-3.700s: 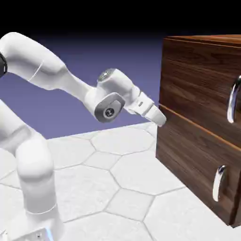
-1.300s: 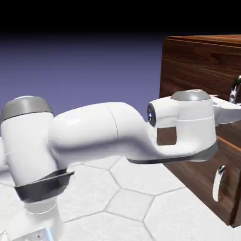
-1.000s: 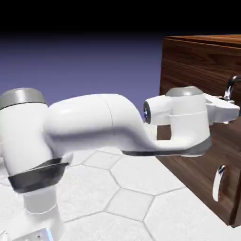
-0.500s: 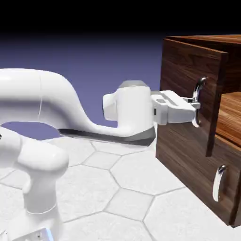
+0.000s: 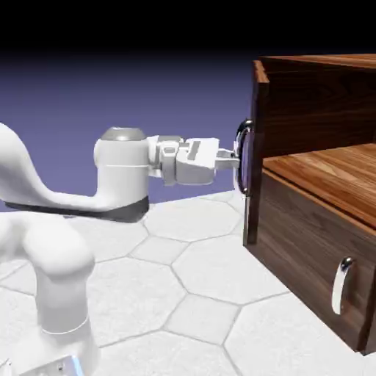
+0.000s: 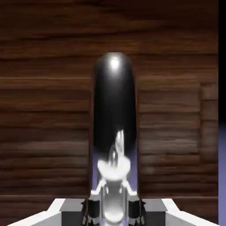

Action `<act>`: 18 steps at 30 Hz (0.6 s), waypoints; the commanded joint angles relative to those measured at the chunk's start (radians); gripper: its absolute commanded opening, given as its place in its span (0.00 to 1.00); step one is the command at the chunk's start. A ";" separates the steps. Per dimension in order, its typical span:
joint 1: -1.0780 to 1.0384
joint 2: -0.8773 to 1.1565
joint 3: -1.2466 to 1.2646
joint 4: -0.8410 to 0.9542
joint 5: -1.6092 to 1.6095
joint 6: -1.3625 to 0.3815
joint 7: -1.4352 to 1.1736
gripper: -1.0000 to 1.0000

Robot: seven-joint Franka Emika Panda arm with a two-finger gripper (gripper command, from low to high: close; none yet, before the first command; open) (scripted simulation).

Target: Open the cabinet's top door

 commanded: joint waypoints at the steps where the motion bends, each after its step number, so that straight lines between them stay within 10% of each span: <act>1: -0.006 -0.022 0.033 -0.016 0.045 -0.018 -0.016 0.00; 18: 0.102 -0.195 0.627 -0.101 0.757 -0.413 -0.170 0.00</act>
